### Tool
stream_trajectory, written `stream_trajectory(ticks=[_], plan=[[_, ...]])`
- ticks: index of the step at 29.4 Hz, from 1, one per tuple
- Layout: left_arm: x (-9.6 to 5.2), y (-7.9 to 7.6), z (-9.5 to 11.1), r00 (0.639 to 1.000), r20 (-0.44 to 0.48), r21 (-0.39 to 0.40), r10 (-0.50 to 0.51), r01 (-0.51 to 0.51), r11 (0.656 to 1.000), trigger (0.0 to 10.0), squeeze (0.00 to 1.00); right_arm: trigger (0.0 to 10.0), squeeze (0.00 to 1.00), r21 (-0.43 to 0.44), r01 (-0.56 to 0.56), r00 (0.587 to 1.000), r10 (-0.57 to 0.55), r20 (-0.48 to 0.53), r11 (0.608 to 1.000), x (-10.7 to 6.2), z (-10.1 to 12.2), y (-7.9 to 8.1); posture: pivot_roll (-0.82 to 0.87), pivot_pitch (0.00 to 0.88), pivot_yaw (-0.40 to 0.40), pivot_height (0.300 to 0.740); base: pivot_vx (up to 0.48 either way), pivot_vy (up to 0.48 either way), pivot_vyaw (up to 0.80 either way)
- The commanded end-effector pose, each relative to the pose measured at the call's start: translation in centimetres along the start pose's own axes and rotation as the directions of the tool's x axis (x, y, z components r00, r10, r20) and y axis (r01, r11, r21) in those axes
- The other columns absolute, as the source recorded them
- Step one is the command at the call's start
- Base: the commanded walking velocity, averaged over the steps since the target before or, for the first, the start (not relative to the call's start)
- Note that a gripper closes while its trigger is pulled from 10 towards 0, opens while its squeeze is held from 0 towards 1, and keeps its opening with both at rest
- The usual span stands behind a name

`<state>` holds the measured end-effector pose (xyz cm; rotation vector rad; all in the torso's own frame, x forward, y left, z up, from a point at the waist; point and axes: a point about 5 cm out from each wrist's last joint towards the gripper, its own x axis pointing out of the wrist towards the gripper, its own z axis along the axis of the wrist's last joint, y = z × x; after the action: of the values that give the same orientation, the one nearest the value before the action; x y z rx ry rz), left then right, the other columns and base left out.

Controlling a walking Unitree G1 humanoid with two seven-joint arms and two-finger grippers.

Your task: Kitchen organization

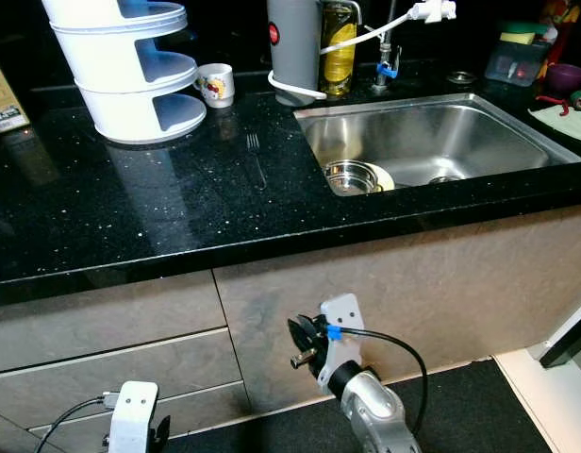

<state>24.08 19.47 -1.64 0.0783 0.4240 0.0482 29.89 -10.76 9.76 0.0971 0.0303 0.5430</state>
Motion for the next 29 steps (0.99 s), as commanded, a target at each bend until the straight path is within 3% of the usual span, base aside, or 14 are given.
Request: stream_trajectory(ticks=[1, 2, 24, 29], plan=[[-0.4, 0.1, -1.1, 0.999, -0.046, 0.000, -0.001, 0.001, 1.000, 10.0, 0.00, 8.0, 0.00, 0.025, 0.005, 1.000, -0.004, -0.020, 1.000, 0.0, -0.4, 0.0, -0.06, 0.188, 0.016, 0.740, 0.000, 0.000, 0.00], [-0.4, 0.1, -1.1, 0.999, -0.047, 0.000, -0.004, 0.004, 1.000, 10.0, 0.00, 10.0, 0.00, 0.025, 0.005, 1.000, -0.004, -0.022, 1.000, 0.0, -0.4, 0.0, -0.06, 0.188, 0.016, 0.740, 0.000, 0.000, 0.00], [-0.3, -1.1, -1.3, 0.998, -0.055, -0.026, -0.028, 0.027, 0.999, 10.0, 0.00, 10.0, 0.00, 0.046, 0.003, 0.999, -0.001, -0.038, 0.999, -0.3, -0.4, -0.8, -0.08, 0.174, -0.015, 0.740, 0.000, 0.000, 0.00], [-0.1, -1.0, -1.1, 0.998, -0.048, -0.017, -0.027, 0.026, 1.000, 10.0, 0.00, 10.0, 0.00, 0.099, 0.029, 0.999, -0.027, -0.020, 0.995, -0.4, -0.2, -1.6, -0.08, 0.150, 0.002, 0.740, 0.000, 0.000, 0.00]])
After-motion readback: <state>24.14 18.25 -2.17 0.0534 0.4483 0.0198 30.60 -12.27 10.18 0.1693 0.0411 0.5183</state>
